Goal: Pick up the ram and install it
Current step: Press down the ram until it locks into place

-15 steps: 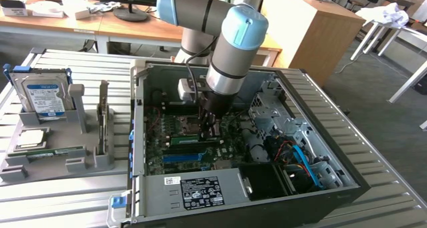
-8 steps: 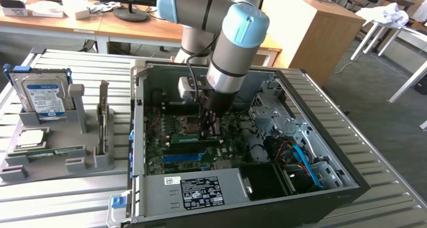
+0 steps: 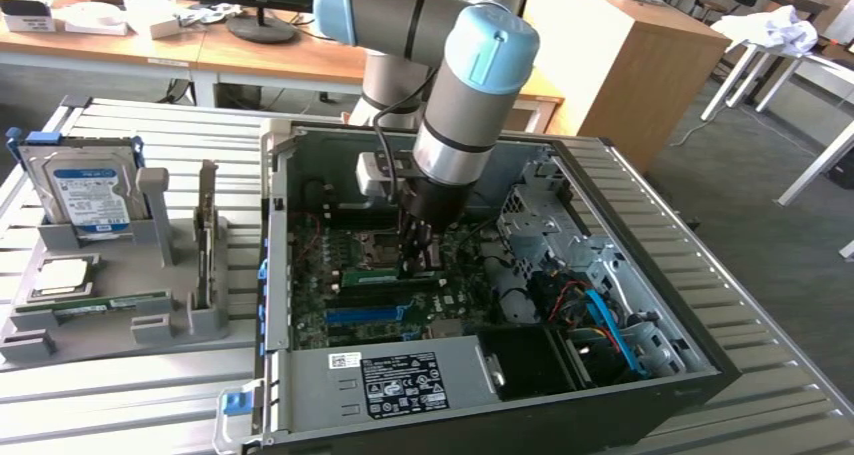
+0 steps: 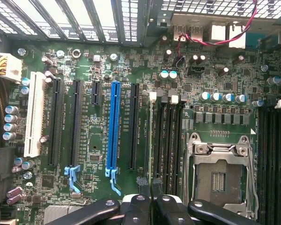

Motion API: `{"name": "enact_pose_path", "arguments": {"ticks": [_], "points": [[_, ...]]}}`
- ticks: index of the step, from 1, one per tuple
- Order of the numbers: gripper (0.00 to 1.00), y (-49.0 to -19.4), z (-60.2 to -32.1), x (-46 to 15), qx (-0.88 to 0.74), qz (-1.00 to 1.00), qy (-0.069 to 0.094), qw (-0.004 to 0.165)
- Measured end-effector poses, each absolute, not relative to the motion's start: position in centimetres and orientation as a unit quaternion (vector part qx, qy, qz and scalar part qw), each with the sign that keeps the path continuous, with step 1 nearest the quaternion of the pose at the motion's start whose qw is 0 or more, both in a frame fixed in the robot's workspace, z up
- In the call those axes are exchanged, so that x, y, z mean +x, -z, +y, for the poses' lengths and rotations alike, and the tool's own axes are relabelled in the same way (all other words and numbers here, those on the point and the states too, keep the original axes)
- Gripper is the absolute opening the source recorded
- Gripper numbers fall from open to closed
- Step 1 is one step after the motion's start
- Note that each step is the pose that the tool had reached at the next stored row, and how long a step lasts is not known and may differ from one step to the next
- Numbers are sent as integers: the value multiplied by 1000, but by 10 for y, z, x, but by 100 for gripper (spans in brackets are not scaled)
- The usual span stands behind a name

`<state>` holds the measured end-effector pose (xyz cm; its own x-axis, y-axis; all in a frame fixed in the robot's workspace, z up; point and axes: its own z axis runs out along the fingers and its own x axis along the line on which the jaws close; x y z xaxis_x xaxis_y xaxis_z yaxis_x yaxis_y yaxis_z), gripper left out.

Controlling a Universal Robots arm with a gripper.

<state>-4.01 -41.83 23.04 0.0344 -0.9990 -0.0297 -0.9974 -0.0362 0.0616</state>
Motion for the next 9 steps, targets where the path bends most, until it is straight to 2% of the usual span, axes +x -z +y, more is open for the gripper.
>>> {"name": "enact_pose_path", "arguments": {"ticks": [9], "points": [[12,-229,-417,-40,719,-695,32,12]]}}
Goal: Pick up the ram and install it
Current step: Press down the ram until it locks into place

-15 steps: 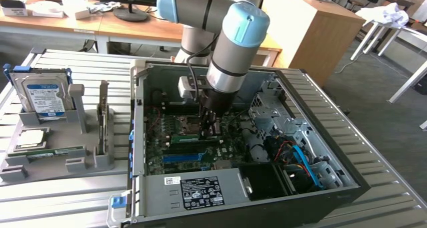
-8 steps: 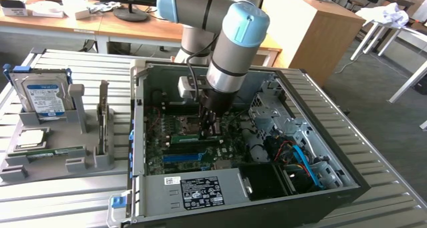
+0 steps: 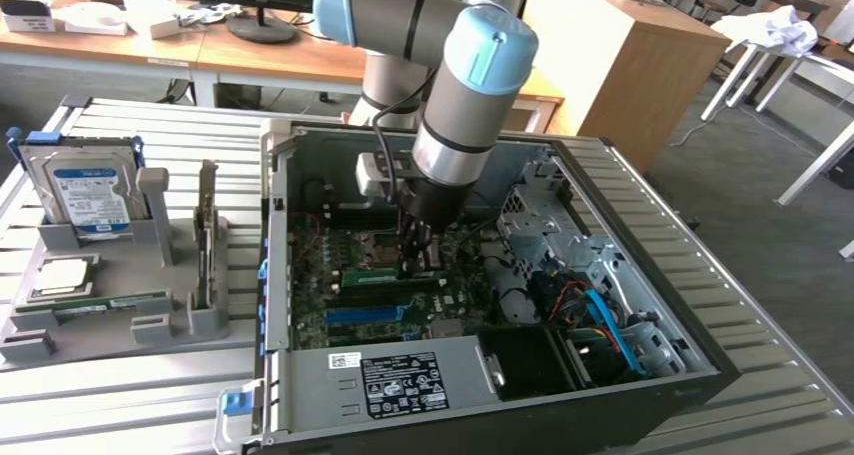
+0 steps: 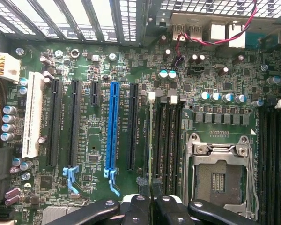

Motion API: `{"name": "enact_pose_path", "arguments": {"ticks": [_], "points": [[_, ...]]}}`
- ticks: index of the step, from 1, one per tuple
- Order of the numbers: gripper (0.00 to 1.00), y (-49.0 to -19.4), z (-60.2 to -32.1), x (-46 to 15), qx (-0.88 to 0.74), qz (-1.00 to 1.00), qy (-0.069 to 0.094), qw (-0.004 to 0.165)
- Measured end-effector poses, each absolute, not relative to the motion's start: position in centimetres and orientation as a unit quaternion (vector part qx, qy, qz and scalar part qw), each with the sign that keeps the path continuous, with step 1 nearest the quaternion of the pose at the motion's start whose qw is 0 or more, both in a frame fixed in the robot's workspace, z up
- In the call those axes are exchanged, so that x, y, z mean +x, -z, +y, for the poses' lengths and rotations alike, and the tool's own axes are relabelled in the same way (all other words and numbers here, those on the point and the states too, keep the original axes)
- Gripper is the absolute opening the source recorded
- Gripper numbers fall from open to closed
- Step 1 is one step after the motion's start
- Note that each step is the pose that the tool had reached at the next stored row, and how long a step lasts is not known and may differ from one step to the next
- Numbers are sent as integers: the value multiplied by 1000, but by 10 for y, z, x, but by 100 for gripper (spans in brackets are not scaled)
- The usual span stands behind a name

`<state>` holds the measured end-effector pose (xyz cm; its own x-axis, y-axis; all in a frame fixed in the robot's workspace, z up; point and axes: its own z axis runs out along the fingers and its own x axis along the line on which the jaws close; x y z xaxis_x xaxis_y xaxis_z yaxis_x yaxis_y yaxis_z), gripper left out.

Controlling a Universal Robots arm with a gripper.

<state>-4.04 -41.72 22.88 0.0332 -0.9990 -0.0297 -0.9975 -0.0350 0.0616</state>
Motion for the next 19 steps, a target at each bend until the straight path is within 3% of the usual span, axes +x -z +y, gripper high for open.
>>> {"name": "enact_pose_path", "arguments": {"ticks": [19], "points": [[12,-226,-417,-40,716,-697,32,12]]}}
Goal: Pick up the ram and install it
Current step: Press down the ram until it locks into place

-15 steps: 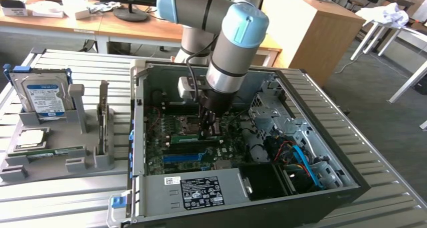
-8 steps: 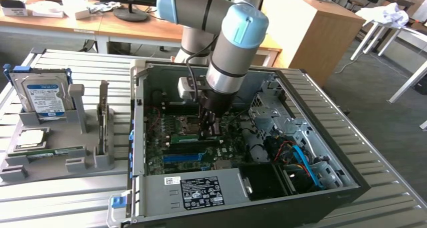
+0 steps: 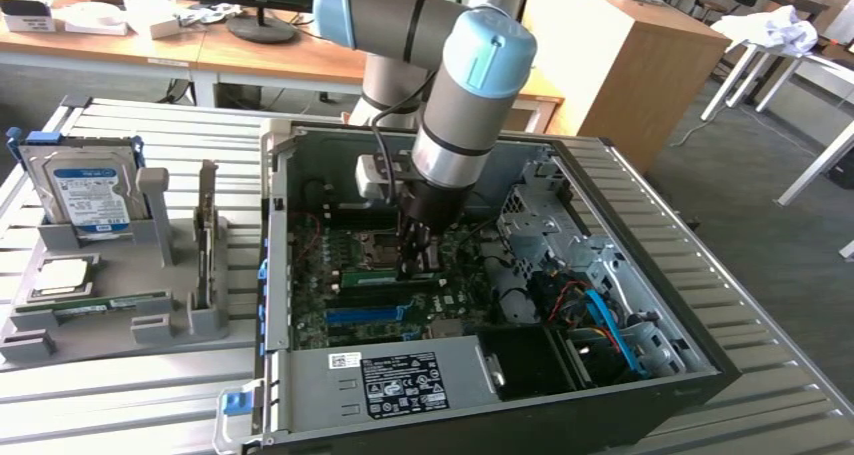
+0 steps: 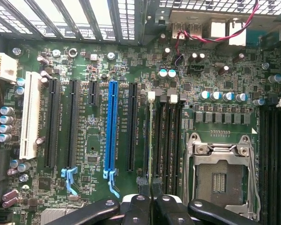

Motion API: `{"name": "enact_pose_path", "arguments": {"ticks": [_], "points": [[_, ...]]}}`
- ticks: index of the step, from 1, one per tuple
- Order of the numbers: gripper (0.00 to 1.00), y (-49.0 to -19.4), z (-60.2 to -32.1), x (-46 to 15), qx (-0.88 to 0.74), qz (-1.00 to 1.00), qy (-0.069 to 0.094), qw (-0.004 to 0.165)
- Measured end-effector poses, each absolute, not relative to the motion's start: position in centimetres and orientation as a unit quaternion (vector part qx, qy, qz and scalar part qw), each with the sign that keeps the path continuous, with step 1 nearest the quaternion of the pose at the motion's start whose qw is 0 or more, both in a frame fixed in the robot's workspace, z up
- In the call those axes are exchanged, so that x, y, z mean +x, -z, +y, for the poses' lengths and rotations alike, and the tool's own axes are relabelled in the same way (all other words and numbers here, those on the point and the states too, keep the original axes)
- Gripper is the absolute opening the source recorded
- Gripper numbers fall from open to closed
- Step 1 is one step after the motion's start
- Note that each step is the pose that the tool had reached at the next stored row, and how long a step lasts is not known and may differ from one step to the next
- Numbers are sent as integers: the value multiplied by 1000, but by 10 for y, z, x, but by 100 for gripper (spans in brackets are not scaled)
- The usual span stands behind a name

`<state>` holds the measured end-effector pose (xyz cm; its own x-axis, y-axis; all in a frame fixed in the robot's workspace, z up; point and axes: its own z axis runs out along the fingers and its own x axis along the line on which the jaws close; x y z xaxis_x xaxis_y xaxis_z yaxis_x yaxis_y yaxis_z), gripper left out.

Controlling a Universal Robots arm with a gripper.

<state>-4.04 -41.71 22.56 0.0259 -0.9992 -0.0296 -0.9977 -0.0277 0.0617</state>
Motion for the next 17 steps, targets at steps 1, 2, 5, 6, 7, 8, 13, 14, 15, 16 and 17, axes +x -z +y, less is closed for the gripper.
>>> {"name": "enact_pose_path", "arguments": {"ticks": [1,2,5,6,7,8,13,14,15,16,17], "points": [[12,-225,-417,-40,716,-697,32,12],[12,-225,-417,-40,716,-697,32,12],[12,-224,-417,-40,716,-698,32,12],[12,-224,-417,-40,715,-698,32,12],[12,-223,-417,-40,715,-698,32,12],[12,-223,-417,-40,715,-698,32,12],[12,-223,-417,-40,715,-698,32,12],[12,-223,-417,-40,715,-698,32,12],[12,-223,-417,-40,715,-698,32,12],[12,-223,-417,-40,715,-698,32,12],[12,-223,-417,-40,715,-698,32,12]]}}
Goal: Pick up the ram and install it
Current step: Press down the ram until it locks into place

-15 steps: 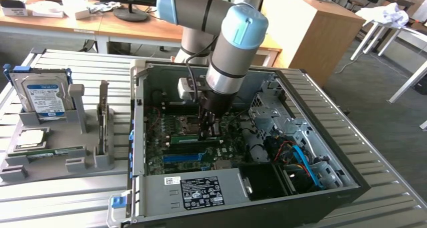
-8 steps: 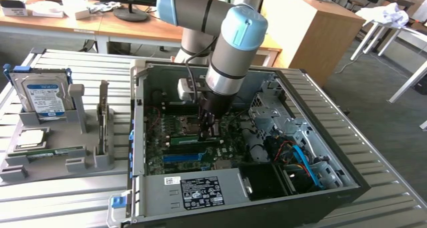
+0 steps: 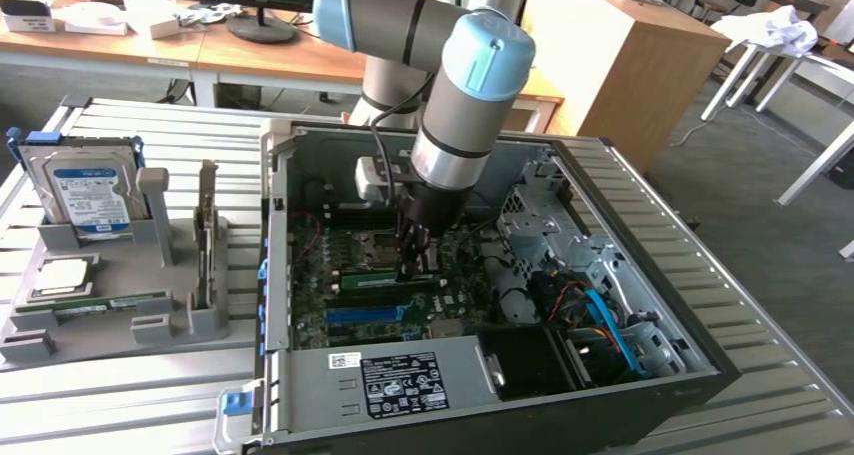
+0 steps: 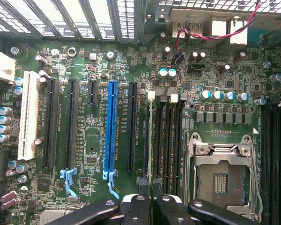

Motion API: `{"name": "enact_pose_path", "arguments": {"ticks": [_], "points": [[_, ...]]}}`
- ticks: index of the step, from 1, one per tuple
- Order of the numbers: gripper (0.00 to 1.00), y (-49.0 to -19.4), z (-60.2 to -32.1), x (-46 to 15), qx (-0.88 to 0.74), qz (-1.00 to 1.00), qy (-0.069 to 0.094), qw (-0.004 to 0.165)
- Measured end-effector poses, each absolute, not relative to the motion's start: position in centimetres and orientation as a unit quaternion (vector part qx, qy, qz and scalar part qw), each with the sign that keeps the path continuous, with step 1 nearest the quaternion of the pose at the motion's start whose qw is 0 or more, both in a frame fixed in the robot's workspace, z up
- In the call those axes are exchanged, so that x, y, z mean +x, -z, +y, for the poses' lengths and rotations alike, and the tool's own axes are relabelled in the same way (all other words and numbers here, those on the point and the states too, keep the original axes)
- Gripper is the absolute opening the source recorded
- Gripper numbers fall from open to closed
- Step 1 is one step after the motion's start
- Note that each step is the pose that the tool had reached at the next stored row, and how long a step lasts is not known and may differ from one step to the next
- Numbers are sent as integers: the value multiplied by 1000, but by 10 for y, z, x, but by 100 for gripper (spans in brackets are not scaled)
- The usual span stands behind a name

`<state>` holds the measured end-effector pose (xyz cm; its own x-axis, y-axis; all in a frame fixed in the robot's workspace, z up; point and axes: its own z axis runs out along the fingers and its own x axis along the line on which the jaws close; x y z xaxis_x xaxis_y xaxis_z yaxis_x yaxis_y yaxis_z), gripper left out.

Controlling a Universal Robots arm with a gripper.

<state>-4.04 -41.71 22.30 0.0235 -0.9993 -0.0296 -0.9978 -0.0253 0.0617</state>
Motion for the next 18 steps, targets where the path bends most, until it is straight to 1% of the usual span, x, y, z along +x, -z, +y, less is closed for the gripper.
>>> {"name": "enact_pose_path", "arguments": {"ticks": [18], "points": [[12,-227,-417,-41,715,-698,32,12]]}}
